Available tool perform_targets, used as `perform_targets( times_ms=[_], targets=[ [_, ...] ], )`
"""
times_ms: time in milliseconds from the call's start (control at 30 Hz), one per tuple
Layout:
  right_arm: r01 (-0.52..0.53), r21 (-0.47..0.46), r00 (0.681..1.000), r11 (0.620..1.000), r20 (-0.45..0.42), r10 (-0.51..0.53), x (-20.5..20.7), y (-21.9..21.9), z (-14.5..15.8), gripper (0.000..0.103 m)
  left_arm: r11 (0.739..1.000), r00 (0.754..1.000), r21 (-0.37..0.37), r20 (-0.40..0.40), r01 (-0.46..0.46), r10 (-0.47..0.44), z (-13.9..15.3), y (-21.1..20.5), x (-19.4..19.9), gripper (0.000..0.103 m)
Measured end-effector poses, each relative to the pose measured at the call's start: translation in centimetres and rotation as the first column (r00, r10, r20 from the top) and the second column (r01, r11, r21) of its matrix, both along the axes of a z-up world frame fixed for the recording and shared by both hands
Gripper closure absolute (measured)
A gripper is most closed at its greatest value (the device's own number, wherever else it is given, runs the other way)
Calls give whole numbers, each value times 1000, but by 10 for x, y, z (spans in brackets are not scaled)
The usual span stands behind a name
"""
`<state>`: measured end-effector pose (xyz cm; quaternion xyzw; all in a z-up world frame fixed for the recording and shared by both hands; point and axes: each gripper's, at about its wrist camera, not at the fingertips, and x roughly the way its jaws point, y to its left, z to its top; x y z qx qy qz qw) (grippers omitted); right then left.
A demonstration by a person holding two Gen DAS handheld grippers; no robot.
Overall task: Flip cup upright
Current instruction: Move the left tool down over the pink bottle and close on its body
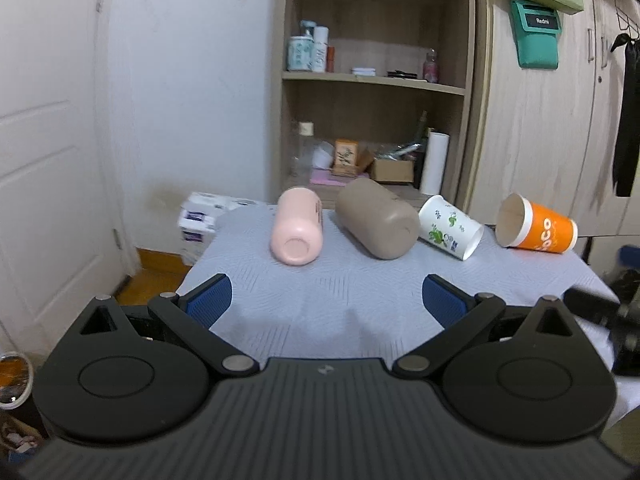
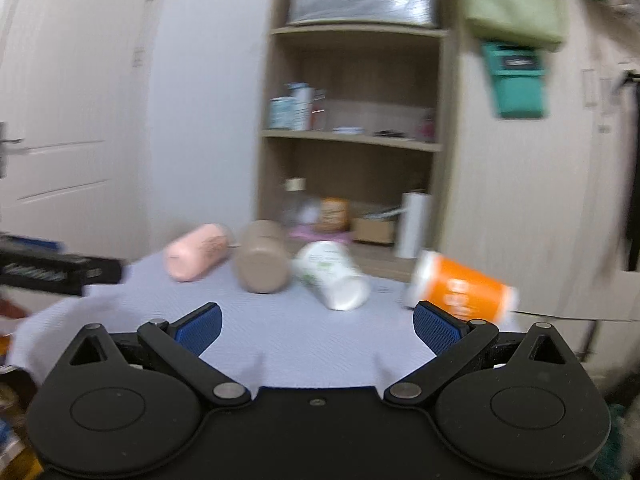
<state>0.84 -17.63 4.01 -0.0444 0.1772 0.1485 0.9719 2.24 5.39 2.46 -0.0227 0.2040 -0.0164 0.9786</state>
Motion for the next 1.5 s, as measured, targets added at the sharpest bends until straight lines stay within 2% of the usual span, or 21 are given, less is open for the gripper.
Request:
perform_targets(
  times_ms=[200,367,567,700,867,1000,1100,1267,1333,1400,1433,1500],
  targets=[
    [-145,-14,987,989,-72,144,47,27,7,0,998,997,-53,-69,40,-44,14,38,59,0],
    [-298,-34,948,954,-130,292,82,51,10,0,996,993,-65,-104,57,-63,17,65,110,0],
    [-413,-88,903,906,-164,396,104,69,8,0,988,976,-98,-173,116,-131,12,80,170,0],
    [-421,-58,893,905,-203,402,117,74,4,0,983,954,-149,-265,104,-141,-3,86,206,4],
    [-422,-33,882,906,-246,401,130,80,-2,0,971,936,-192,-294,141,-194,-15,88,228,4],
    [-421,-38,879,906,-265,397,138,84,-6,0,963,928,-235,-314,130,-202,-21,89,240,6],
    [-420,-32,876,907,-274,396,140,85,-9,0,957,918,-263,-337,121,-209,-28,90,247,11],
    [-425,-35,871,905,-289,398,145,88,-12,0,956,911,-266,-351,123,-215,-33,89,251,22],
    [-429,-36,868,902,-292,401,149,89,-13,0,949,906,-292,-358,119,-224,-37,92,254,23],
    [-431,-30,866,902,-296,404,151,90,-13,0,936,900,-330,-362,120,-243,-41,94,255,31],
    [-432,-24,864,901,-298,406,151,90,-14,0,926,893,-357,-364,127,-263,-43,96,255,41],
    [-435,-18,859,900,-306,410,152,91,-15,0,923,892,-366,-369,118,-260,-44,96,255,41]
  ],
)
